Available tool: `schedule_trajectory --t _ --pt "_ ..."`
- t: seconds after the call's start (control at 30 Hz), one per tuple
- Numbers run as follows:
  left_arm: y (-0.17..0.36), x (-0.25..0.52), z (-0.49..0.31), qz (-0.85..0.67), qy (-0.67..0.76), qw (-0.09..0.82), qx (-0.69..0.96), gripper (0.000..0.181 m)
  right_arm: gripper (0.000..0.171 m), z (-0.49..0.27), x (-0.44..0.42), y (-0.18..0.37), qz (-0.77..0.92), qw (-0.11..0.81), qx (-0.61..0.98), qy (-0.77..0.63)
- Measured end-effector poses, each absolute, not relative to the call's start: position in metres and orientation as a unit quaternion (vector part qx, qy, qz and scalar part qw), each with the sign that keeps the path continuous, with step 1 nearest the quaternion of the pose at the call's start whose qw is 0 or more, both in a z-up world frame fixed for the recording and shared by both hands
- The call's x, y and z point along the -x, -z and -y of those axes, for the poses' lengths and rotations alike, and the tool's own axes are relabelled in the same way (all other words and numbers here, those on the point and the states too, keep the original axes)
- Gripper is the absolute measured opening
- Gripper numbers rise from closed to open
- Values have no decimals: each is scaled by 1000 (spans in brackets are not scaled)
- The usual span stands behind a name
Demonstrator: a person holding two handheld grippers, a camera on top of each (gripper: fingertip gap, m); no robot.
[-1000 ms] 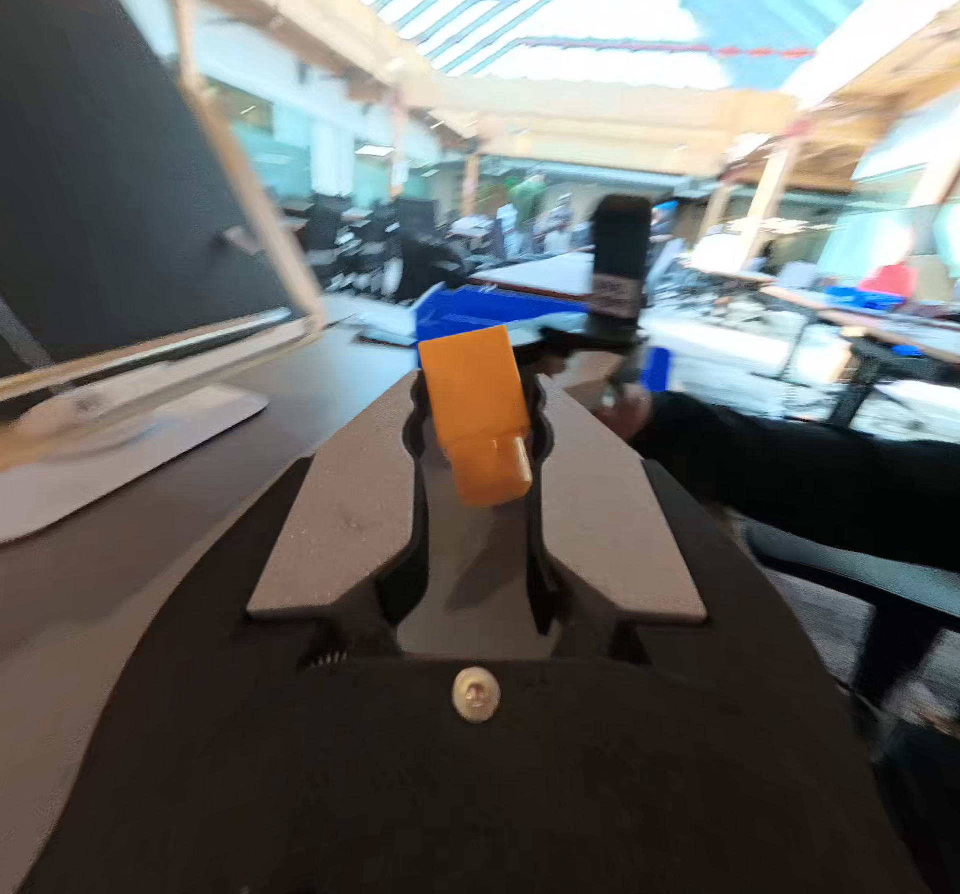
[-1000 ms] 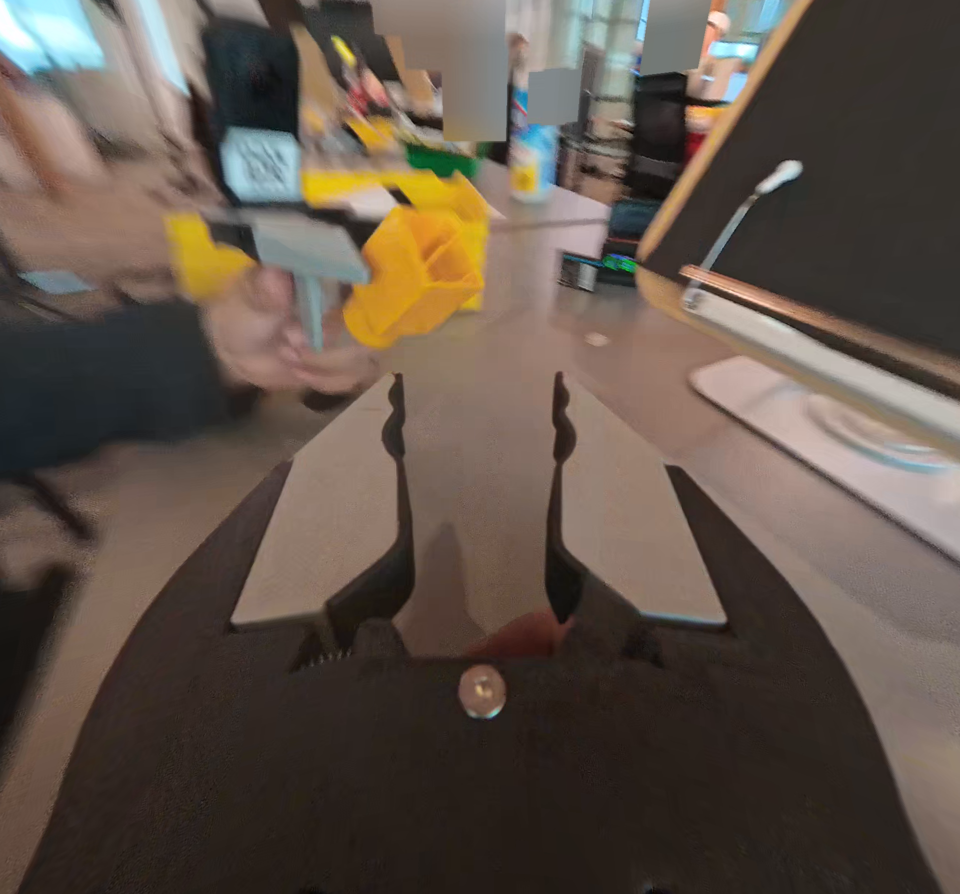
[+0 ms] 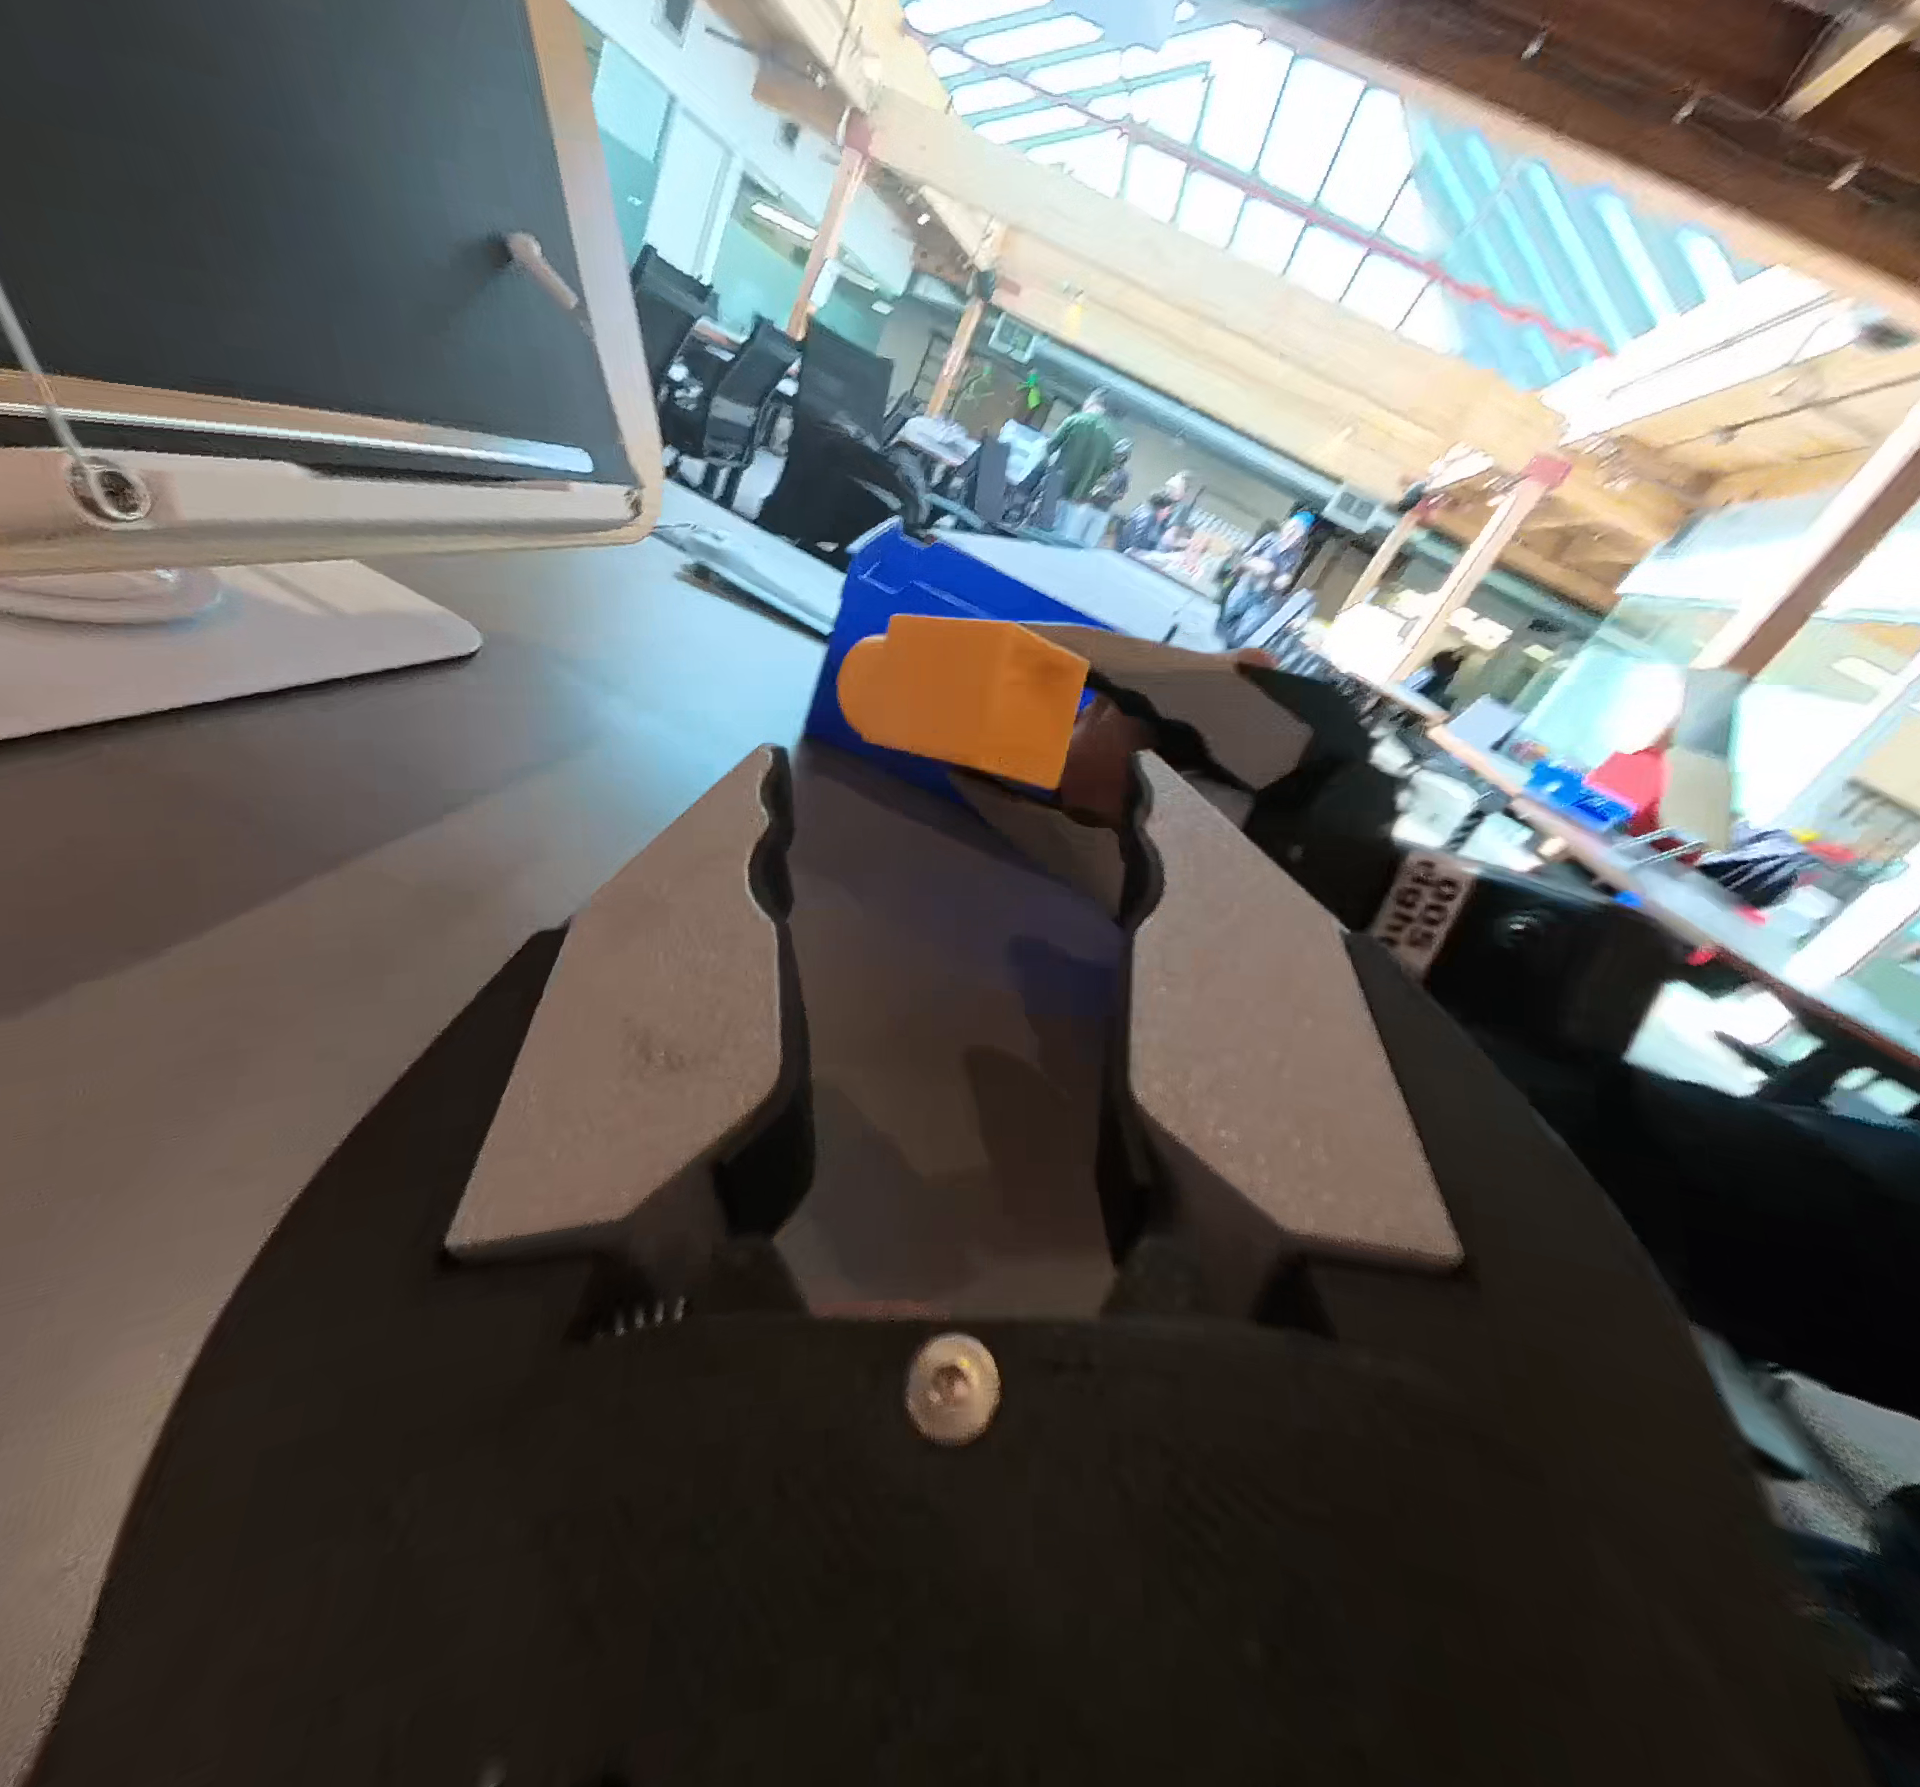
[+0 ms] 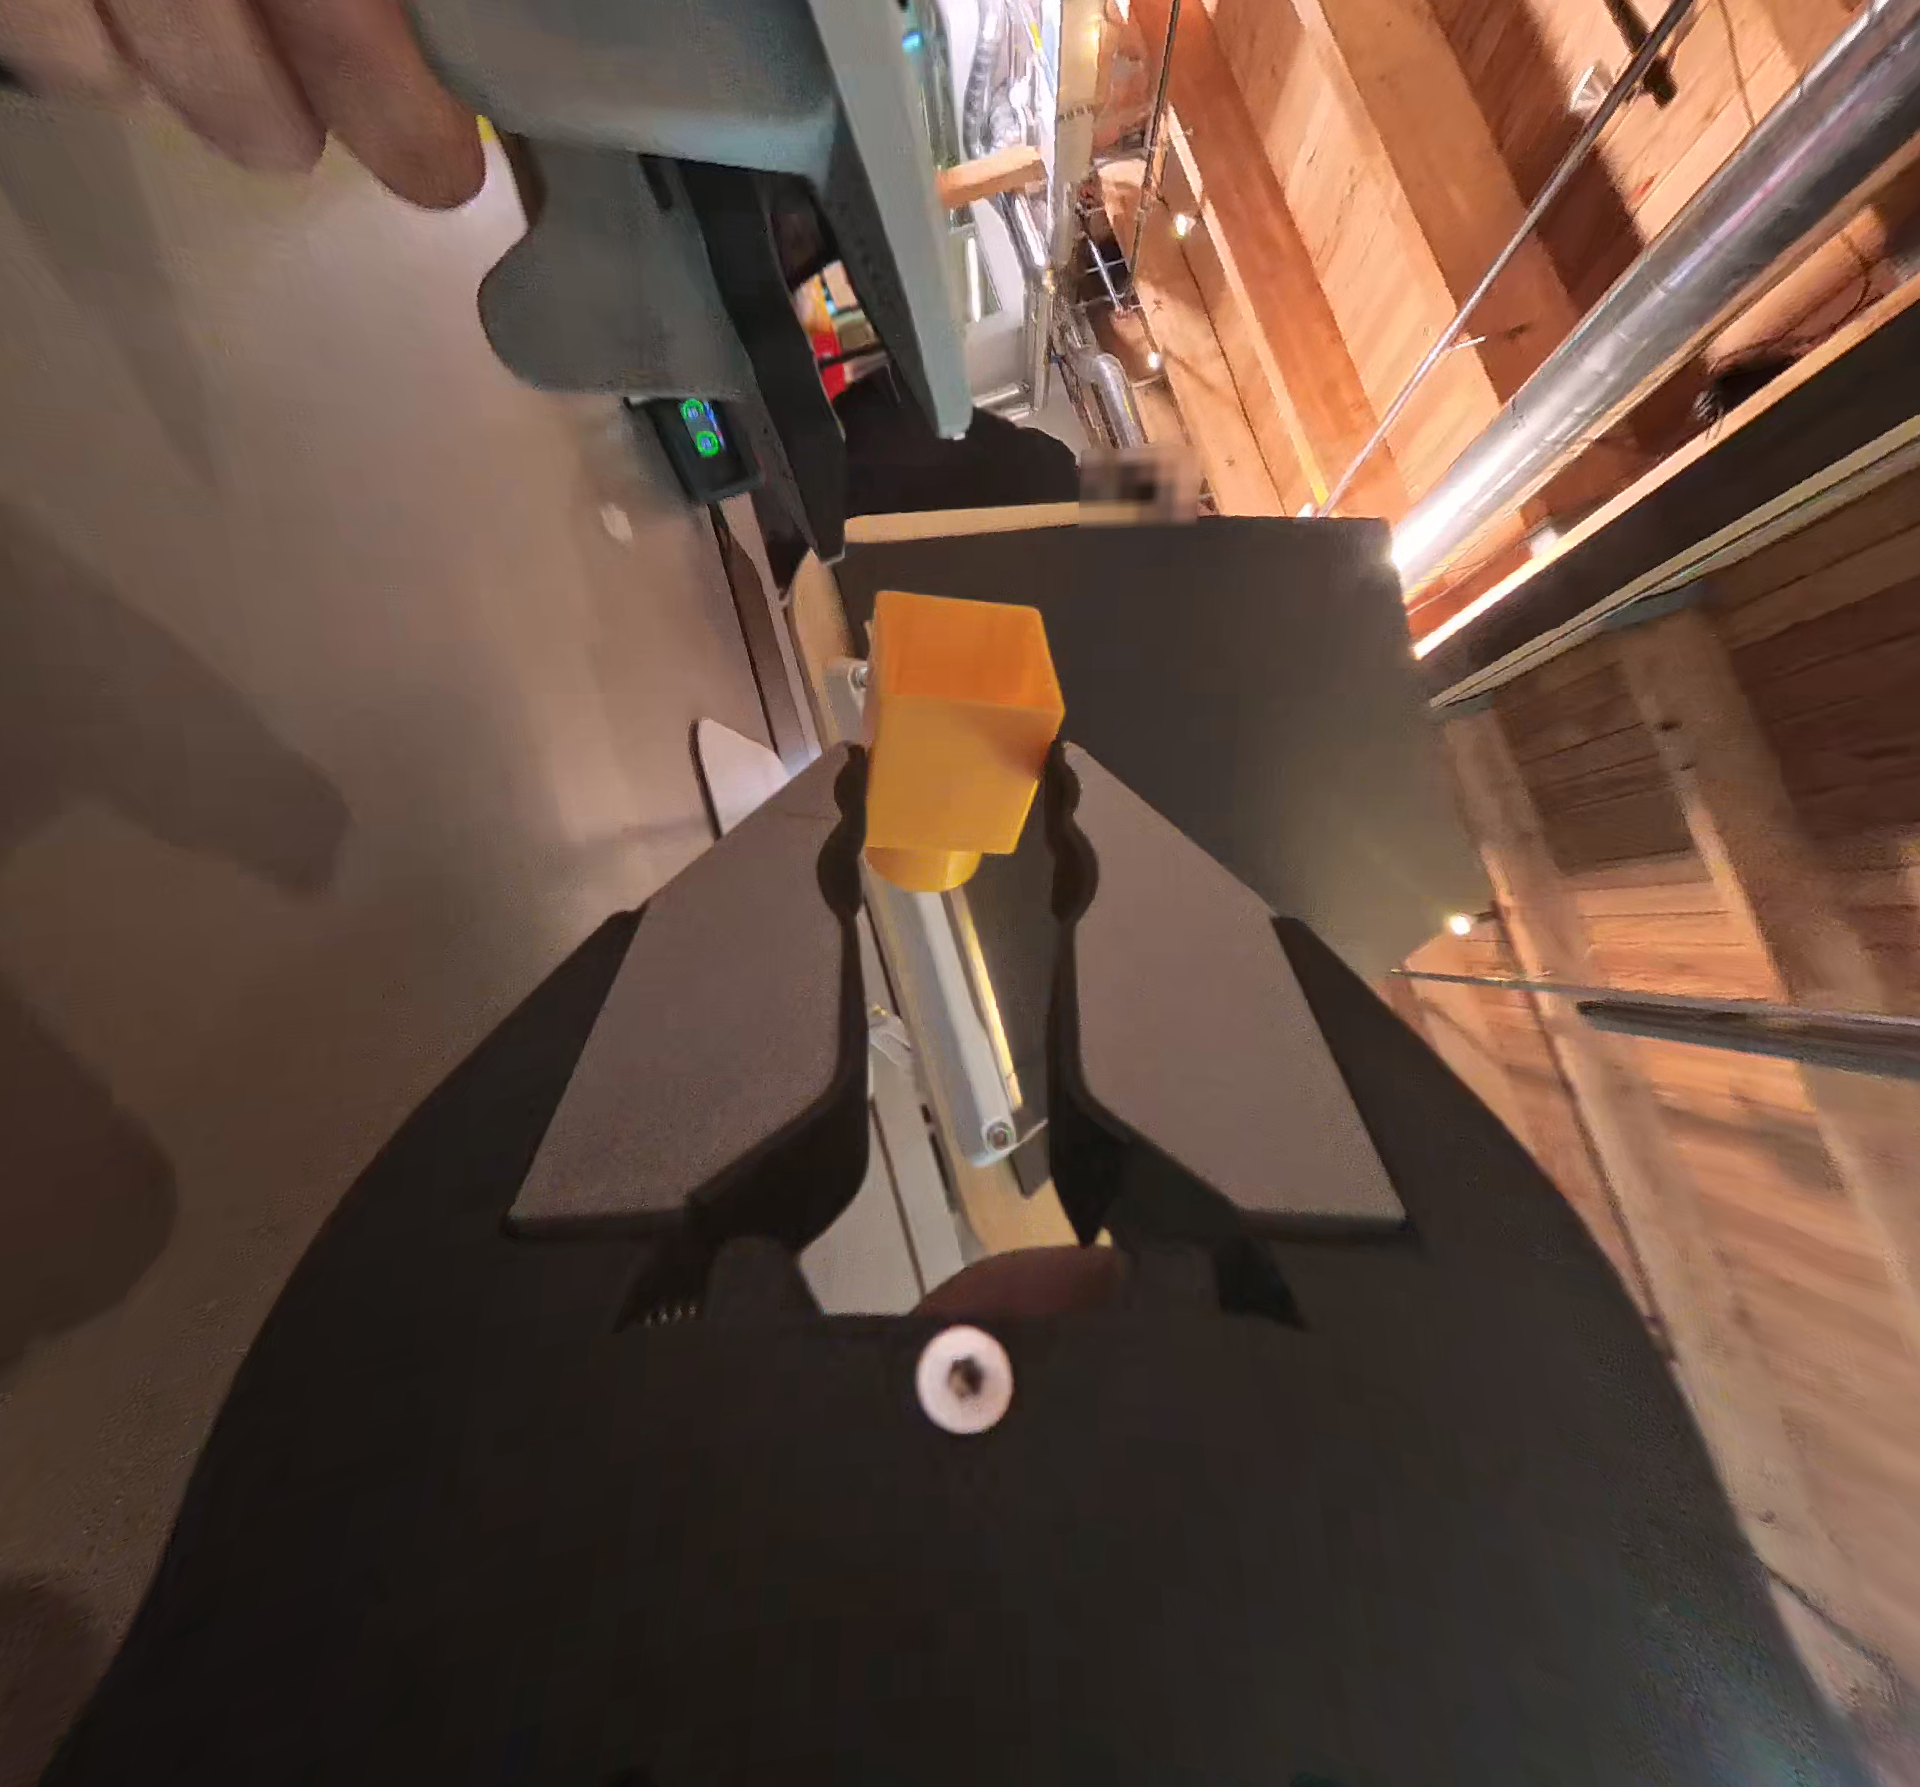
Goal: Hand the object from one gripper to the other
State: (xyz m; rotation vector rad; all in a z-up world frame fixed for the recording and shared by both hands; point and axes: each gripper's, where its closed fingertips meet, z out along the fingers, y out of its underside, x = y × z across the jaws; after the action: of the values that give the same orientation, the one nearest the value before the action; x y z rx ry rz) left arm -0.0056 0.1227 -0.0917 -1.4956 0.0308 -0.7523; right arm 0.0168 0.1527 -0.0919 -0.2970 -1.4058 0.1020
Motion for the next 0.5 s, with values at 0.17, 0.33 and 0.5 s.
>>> schedule_trajectory --t 0.17,0.33,0.5 --pt "106 0 -128 -70 198 677 706 61 31 -142 -11 103 657 746 105 0" --pt "119 -14 -136 -98 129 657 736 56 31 -127 2 117 669 736 95 39" --pt "125 10 -138 -101 25 651 752 35 29 -120 6 126 679 727 101 20"
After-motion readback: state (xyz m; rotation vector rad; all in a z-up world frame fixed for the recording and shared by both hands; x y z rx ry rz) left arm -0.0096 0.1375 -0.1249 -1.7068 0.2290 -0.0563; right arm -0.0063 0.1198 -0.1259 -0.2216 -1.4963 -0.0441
